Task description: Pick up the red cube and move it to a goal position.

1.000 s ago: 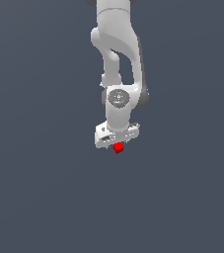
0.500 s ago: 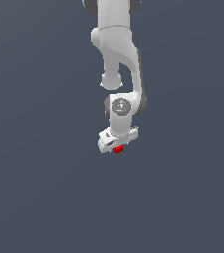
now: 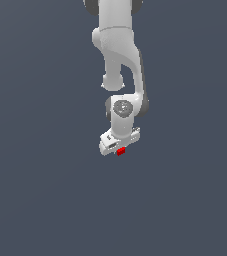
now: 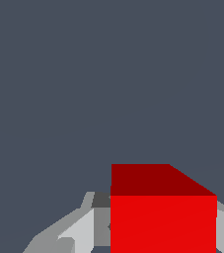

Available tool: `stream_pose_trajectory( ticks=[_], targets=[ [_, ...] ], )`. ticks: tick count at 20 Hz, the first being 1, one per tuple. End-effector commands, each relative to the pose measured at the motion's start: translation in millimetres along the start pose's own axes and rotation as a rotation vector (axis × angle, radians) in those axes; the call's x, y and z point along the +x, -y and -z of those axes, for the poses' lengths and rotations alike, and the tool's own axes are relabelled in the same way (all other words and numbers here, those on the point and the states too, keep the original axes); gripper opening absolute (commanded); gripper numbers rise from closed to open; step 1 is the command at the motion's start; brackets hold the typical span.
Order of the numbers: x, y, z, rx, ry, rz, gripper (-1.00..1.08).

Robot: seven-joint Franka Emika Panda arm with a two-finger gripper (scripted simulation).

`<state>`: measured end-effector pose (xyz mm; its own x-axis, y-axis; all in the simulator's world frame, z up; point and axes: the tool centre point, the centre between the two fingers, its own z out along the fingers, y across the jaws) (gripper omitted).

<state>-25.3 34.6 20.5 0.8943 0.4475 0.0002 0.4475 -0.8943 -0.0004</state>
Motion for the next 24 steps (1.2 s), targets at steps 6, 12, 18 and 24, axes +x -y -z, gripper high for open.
stream_pose_trajectory(
  ticks=[6,12,18,24],
  targets=[
    [1,0,5,0.0,0.0,0.0,-1.0],
    [6,-1,32,0.0,0.0,0.0,-1.0],
    [15,-1,81,0.0,0.0,0.001,-1.0],
    [27,-2,146,0.0,0.0,0.001,-1.0]
  ],
)
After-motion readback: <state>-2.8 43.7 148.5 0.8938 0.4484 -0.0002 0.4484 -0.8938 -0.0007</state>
